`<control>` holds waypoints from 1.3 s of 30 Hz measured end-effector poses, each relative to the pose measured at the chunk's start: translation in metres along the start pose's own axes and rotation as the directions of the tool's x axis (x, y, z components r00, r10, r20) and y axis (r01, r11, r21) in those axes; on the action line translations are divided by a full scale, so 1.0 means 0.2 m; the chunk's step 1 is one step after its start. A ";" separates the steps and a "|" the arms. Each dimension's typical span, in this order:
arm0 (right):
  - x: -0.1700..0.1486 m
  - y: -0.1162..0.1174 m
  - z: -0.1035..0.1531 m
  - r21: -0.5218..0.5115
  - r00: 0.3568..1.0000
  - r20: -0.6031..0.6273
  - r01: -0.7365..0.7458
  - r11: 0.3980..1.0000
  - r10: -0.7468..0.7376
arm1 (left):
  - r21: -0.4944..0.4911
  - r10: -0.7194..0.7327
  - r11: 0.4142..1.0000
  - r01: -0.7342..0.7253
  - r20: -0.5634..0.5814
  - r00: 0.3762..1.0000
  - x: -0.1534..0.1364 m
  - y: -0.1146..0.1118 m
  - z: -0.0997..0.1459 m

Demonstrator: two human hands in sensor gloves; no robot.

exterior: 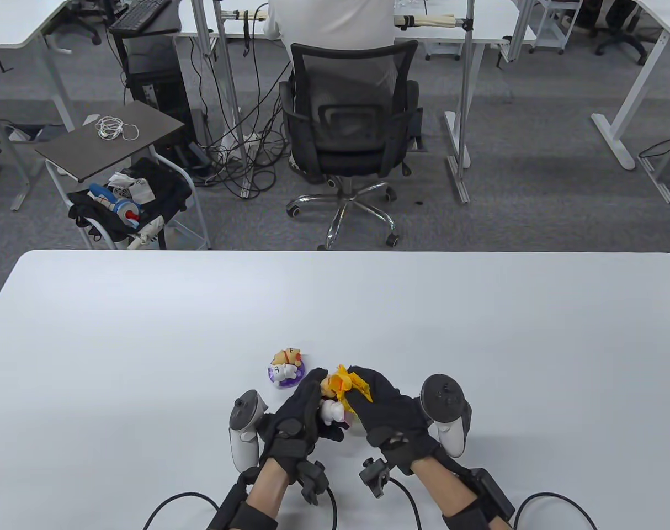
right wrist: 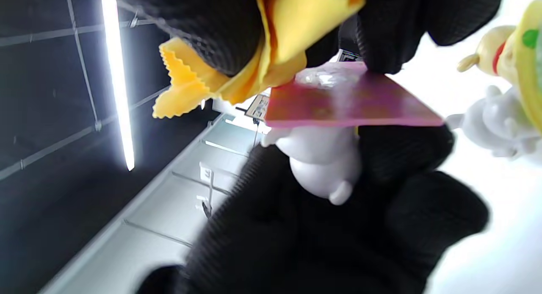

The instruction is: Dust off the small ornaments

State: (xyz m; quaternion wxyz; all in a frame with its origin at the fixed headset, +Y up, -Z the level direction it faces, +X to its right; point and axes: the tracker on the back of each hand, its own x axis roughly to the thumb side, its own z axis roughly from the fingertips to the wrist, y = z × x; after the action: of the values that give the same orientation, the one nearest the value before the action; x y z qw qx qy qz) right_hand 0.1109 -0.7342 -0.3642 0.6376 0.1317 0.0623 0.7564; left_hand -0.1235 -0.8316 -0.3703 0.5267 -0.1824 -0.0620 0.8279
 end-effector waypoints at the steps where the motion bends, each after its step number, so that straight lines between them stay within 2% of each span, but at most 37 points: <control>1: 0.00 0.00 0.00 0.007 1.000 0.001 0.025 1.000 -0.025 | -0.004 0.043 0.999 -0.043 -0.004 0.999 0.00 -0.01 0.01; 6: 0.04 0.00 0.01 0.006 0.994 0.056 0.088 0.996 -0.089 | 0.036 0.105 0.994 -0.106 0.039 0.994 -0.02 -0.02 0.02; 9: 0.05 0.00 0.01 0.027 0.987 0.081 0.137 0.990 -0.138 | -0.062 0.172 0.983 -0.171 0.014 0.985 -0.03 -0.05 0.00; 12: 0.07 0.01 0.02 0.000 0.988 0.141 0.060 0.998 -0.060 | -0.148 0.130 0.980 -0.130 -0.015 0.991 -0.05 -0.07 -0.02; 13: 0.08 0.01 0.02 -0.007 0.986 0.166 -0.004 1.000 0.005 | -0.183 0.124 0.975 -0.128 -0.030 0.992 -0.06 -0.08 -0.03; 15: 0.11 0.01 0.03 -0.037 0.969 0.209 -0.124 0.992 0.129 | -0.189 0.169 0.967 -0.169 -0.019 0.986 -0.07 -0.09 -0.03; 17: 0.14 0.03 0.04 -0.059 0.913 0.259 -0.311 0.949 0.315 | -0.209 0.224 0.953 -0.219 0.001 0.975 -0.07 -0.09 -0.03; 18: 0.15 0.04 0.05 -0.061 0.869 0.278 -0.409 0.911 0.409 | -0.205 0.230 0.952 -0.226 -0.006 0.973 -0.08 -0.09 -0.04; 20: 0.18 0.08 0.07 -0.142 0.757 0.331 -0.550 0.823 0.563 | -0.154 0.216 0.965 -0.212 0.010 0.976 -0.09 -0.06 -0.04; 22: 0.21 0.12 0.10 -0.201 0.680 0.403 -0.587 0.784 0.612 | -0.102 0.162 0.981 -0.162 -0.007 0.987 -0.09 -0.03 -0.04; 23: 0.23 0.15 0.12 -0.192 0.659 0.423 -0.605 0.772 0.622 | -0.088 0.102 0.991 -0.104 -0.022 0.994 -0.09 -0.02 -0.04; 26: 0.24 0.19 0.12 -0.215 0.585 0.387 -0.695 0.686 0.713 | -0.098 0.026 0.995 -0.027 -0.017 1.000 -0.09 -0.02 -0.04; 28: 0.23 0.16 0.10 -0.257 0.573 0.361 -0.697 0.669 0.736 | -0.082 0.052 0.995 -0.054 -0.029 0.998 -0.09 -0.02 -0.04; 29: 0.21 0.14 0.09 -0.267 0.560 0.317 -0.722 0.638 0.766 | -0.124 0.061 0.990 -0.063 -0.017 0.998 -0.09 -0.03 -0.04; 30: 0.20 0.10 0.08 -0.262 0.569 0.320 -0.716 0.647 0.758 | -0.125 0.070 0.989 -0.073 -0.027 0.997 -0.08 -0.04 -0.04; 31: 0.19 0.08 0.07 -0.255 0.614 0.318 -0.679 0.689 0.723 | -0.095 0.046 0.994 -0.048 -0.018 0.999 -0.08 -0.04 -0.04; 33: 0.20 0.06 0.07 -0.260 0.634 0.305 -0.663 0.702 0.711 | -0.116 0.040 0.993 -0.038 0.012 0.999 -0.07 -0.02 -0.04; 36: 0.23 0.11 0.10 -0.202 0.652 0.418 -0.613 0.764 0.633 | -0.067 0.077 0.995 -0.075 0.020 0.997 -0.06 0.00 -0.03; 37: 0.24 0.13 0.10 -0.181 0.653 0.428 -0.616 0.767 0.625 | -0.064 0.081 0.995 -0.079 0.020 0.997 -0.07 0.01 -0.04; 39: 0.23 0.18 0.11 -0.156 0.611 0.408 -0.686 0.711 0.679 | -0.073 0.114 0.991 -0.110 0.042 0.993 -0.07 0.01 -0.03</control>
State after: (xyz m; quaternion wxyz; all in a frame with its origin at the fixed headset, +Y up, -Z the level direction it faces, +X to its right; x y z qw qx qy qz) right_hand 0.0749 -0.6974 -0.3289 0.2975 0.3162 -0.1310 0.8912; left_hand -0.1170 -0.8450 -0.3726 0.4710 -0.1847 -0.0930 0.8575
